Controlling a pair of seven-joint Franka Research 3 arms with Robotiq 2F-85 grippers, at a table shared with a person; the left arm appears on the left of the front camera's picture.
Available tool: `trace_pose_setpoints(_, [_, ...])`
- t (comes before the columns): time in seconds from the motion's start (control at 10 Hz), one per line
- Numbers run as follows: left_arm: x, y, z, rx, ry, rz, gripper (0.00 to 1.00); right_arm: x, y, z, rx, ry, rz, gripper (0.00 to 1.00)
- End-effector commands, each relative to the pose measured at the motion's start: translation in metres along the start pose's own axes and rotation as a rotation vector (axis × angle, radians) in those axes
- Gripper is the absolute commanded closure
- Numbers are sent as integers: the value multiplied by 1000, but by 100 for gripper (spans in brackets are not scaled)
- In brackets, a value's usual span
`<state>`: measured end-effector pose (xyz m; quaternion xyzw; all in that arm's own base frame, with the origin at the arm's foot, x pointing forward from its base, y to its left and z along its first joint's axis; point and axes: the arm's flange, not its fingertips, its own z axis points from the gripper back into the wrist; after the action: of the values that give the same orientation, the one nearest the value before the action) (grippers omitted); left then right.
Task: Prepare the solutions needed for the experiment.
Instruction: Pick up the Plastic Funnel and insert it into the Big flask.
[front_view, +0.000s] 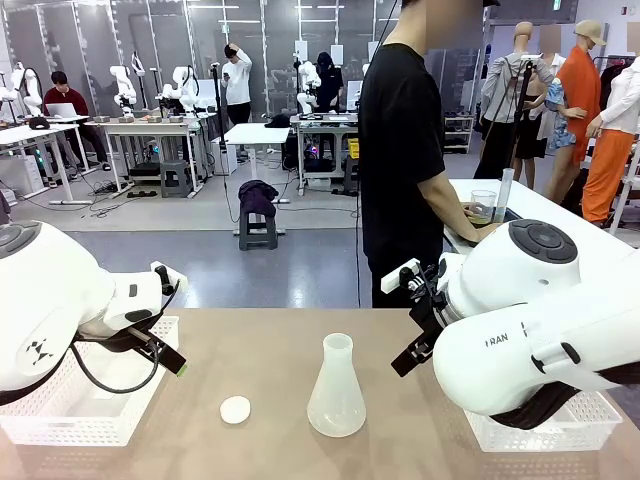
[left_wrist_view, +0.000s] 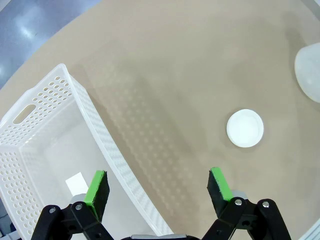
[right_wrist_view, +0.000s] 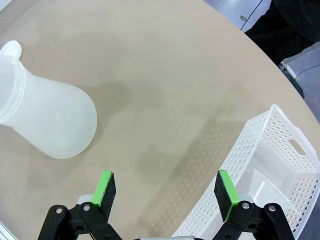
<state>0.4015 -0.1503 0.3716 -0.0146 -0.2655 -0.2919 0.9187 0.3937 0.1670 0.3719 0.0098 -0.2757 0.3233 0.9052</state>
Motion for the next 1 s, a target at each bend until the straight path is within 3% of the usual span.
trace_pose_setpoints(0.0, [0,0,0,0,0,0,0,0,0,0,0,0,-2,0])
trace_pose_setpoints(0.1, [0,0,0,0,0,0,0,0,0,0,0,0,0,0])
trace_pose_setpoints(0.3, [-3,-8,33,-134,136,91,0,-1,5,34,88,36,-88,0])
trace_pose_setpoints(0.4, [-1,-10,55,-250,155,160,0,-1,1,53,188,43,-129,0])
trace_pose_setpoints(0.7, [7,3,81,-414,205,379,0,4,0,82,413,105,-297,0])
trace_pose_setpoints(0.8, [10,6,87,-490,196,448,0,6,2,89,518,138,-410,0])
trace_pose_setpoints(0.9, [12,6,90,-559,198,447,0,7,3,92,546,152,-456,0])
